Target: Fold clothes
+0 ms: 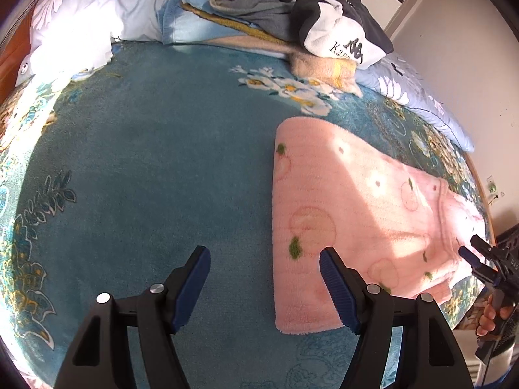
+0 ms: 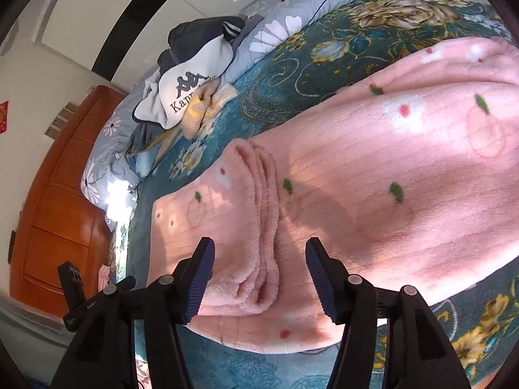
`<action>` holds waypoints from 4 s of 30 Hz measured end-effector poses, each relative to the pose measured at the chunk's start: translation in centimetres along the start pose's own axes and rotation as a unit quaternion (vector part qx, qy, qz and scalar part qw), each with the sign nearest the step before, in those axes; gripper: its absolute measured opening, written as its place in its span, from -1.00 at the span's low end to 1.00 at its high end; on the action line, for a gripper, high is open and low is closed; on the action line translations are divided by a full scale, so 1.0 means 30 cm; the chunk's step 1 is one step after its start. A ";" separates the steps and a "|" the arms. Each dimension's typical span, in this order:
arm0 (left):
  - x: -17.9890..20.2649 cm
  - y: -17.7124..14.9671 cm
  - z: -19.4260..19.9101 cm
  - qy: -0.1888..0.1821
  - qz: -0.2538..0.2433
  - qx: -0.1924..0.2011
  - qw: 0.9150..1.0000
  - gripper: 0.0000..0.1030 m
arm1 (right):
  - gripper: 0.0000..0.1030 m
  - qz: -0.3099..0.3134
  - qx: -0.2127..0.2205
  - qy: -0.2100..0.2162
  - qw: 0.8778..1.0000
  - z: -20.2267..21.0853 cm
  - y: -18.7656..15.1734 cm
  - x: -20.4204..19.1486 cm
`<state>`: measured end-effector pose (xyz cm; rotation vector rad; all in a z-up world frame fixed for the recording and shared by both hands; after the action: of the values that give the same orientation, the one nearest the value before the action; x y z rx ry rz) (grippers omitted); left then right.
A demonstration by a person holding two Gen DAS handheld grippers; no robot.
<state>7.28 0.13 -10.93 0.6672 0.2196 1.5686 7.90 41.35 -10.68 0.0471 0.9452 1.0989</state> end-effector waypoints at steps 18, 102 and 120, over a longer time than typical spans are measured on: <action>0.189 0.020 -0.029 -0.002 -0.052 0.016 0.998 0.43 | 0.44 -0.214 0.171 -0.136 0.952 0.404 0.072 0.623; 0.266 0.158 -0.133 -0.135 -0.049 -0.014 0.989 0.48 | 0.08 0.109 0.019 -0.057 0.992 -0.081 -0.149 -0.381; 0.292 0.147 -0.173 -0.213 -0.016 -0.050 0.976 -0.68 | 0.08 0.089 0.027 -0.059 0.994 -0.051 -0.148 -0.331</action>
<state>1.00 9.26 -10.39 0.8965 -0.1665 1.3591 8.94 30.89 -7.48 0.2407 0.8768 1.2209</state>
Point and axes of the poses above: each gripper's, at about its wrist camera, not at the fingertips, and z roughly against the way its jaws point, x to its right, y to its top, the point moved 2 cm from there along -z, roughly the way its jaws point, and after that the axes turned 9 degrees about x, right-handed, at the moved point
